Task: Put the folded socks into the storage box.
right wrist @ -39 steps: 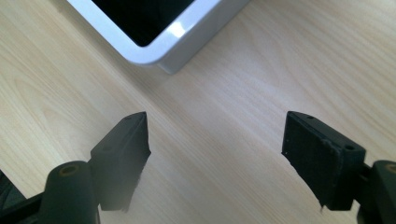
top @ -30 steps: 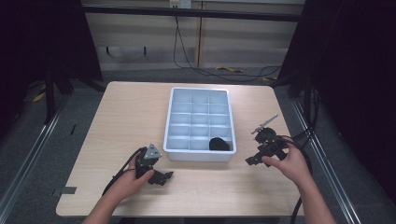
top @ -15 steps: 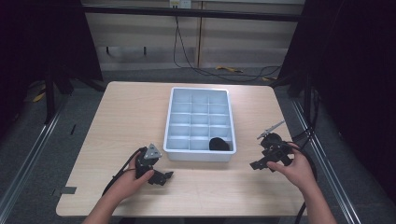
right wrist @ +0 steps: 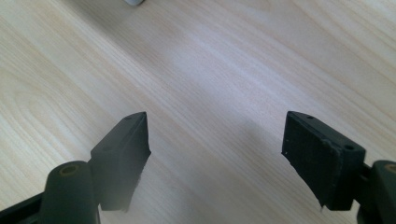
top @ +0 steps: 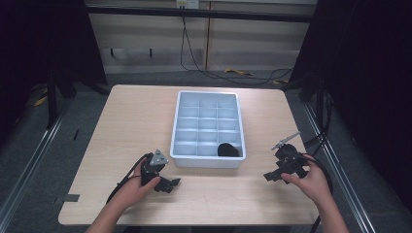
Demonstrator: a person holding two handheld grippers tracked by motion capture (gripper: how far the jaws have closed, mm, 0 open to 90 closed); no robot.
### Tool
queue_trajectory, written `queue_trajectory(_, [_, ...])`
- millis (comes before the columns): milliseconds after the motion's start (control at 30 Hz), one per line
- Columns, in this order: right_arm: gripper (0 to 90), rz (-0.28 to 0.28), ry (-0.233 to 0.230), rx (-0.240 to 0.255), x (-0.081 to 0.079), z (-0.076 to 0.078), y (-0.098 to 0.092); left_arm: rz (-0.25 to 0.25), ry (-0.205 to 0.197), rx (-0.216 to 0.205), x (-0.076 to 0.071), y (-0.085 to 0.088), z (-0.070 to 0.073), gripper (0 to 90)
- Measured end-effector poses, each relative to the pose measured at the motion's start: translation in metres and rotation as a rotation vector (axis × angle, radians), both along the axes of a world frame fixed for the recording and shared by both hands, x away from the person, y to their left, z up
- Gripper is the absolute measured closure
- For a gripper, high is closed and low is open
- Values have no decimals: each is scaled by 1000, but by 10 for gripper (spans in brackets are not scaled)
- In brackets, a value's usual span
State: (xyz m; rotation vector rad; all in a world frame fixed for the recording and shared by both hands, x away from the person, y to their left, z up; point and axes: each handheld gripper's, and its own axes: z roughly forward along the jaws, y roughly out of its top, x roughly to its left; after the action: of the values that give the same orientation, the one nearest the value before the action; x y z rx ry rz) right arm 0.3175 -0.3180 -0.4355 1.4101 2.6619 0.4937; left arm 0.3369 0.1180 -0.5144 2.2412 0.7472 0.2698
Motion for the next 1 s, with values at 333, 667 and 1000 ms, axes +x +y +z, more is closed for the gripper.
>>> queue_trajectory(333, [228,-16,-5,-2,-7,-8,-9,0,0,0,0,0,0,0])
queue_trajectory(667, [228,-15,-14,0,-13,-19,-13,0,0,0,0,0,0,0])
queue_trajectory(1000, [225,-9,-22,-25,-19,-26,-17,0,0,0,0,0,0,0])
